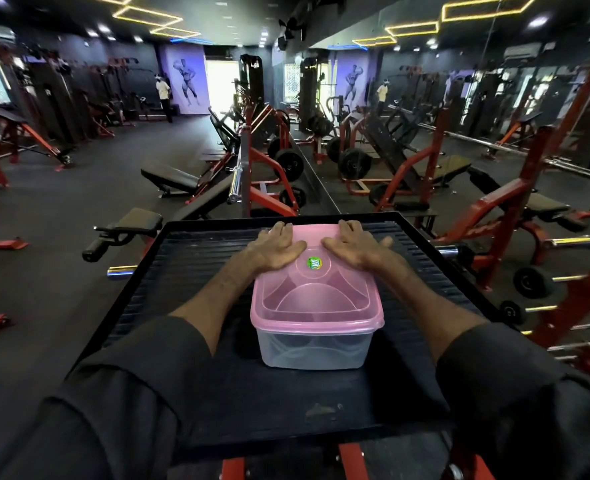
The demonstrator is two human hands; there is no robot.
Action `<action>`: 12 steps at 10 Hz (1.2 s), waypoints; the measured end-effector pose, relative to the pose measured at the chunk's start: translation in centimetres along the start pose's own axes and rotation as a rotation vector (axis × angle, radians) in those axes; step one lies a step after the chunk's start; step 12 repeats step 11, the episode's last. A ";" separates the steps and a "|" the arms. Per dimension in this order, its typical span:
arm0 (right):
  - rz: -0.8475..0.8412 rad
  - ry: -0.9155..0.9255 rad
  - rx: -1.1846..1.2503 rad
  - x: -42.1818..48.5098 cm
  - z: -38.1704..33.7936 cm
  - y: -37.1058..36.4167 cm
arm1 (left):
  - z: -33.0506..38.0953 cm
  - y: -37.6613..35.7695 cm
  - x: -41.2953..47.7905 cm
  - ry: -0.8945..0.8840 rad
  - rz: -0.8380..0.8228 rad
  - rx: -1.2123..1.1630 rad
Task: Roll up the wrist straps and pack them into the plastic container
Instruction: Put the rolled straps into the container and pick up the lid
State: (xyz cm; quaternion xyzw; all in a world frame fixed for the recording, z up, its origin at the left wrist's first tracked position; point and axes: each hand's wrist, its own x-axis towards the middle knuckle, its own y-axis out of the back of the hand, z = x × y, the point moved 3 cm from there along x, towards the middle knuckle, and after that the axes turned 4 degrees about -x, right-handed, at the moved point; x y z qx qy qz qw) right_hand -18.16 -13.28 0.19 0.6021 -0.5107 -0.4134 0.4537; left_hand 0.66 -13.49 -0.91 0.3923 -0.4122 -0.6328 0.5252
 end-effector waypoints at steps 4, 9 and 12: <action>0.099 0.061 0.021 -1.5 -0.5 0.0 | 0.3 0.4 -3.3 0.032 0.212 0.040; 0.017 0.144 -0.066 -4.4 -1.4 -0.8 | 1.7 -2.0 -6.1 -0.012 0.089 0.104; 0.109 0.192 0.098 -4.5 -1.0 -0.5 | 1.9 -1.9 -6.7 -0.009 0.093 0.053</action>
